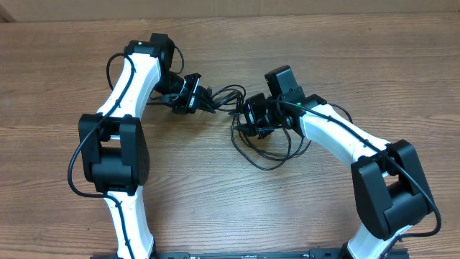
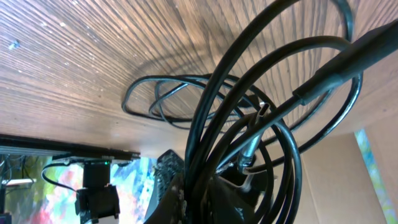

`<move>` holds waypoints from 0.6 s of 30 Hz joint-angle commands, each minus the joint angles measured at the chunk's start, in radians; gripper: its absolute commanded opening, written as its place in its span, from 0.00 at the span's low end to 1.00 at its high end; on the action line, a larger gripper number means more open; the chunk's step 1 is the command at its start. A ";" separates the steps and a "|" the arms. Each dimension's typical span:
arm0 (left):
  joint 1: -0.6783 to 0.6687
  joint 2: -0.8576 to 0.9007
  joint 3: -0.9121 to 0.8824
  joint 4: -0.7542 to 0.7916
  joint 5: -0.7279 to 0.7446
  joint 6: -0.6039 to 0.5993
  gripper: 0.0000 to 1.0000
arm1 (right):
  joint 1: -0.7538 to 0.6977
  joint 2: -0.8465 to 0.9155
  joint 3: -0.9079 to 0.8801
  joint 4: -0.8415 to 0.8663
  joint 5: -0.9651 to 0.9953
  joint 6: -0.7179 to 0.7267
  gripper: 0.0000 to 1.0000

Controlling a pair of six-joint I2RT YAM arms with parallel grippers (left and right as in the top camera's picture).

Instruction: Untangle cables

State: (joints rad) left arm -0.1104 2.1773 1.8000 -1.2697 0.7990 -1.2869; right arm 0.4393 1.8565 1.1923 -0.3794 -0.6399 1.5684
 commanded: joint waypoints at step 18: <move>-0.042 0.000 0.003 0.001 -0.024 -0.021 0.04 | 0.000 -0.010 0.005 0.092 0.074 0.064 0.42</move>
State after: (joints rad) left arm -0.1448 2.1773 1.8000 -1.2613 0.7734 -1.3067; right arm 0.4393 1.8565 1.1923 -0.3016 -0.5831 1.6199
